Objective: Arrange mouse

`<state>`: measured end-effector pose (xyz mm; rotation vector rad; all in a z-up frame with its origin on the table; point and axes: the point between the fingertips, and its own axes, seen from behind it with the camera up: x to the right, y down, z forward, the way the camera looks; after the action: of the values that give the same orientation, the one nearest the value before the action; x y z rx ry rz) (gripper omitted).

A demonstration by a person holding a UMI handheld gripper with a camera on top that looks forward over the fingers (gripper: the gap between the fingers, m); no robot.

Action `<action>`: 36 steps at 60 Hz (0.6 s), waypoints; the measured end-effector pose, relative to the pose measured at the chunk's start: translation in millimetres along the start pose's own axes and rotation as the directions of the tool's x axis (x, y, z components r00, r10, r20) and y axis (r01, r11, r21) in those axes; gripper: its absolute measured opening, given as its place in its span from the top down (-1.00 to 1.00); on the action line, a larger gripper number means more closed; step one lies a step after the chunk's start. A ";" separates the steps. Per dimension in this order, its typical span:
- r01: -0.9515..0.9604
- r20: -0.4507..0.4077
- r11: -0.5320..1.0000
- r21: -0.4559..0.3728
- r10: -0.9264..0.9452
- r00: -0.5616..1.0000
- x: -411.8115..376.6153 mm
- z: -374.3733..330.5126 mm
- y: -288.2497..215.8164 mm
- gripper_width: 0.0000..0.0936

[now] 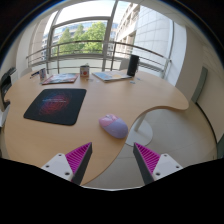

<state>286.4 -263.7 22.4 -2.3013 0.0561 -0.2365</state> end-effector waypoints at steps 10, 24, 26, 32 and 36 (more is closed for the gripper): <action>-0.005 0.026 1.000 0.000 0.005 1.000 20.7 67.3 -14.2 -0.82; -0.036 0.087 0.999 0.037 0.033 0.996 20.8 112.8 -51.6 -0.65; -0.053 0.098 0.998 0.038 0.049 0.994 19.5 116.6 -54.6 -0.53; -0.063 0.109 0.997 0.043 0.058 0.992 18.3 126.5 -61.4 -0.22; -0.059 0.110 0.997 0.046 0.053 0.992 17.8 128.5 -64.1 -0.16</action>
<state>325.9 -128.9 -12.4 -2.2563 0.0587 -0.0823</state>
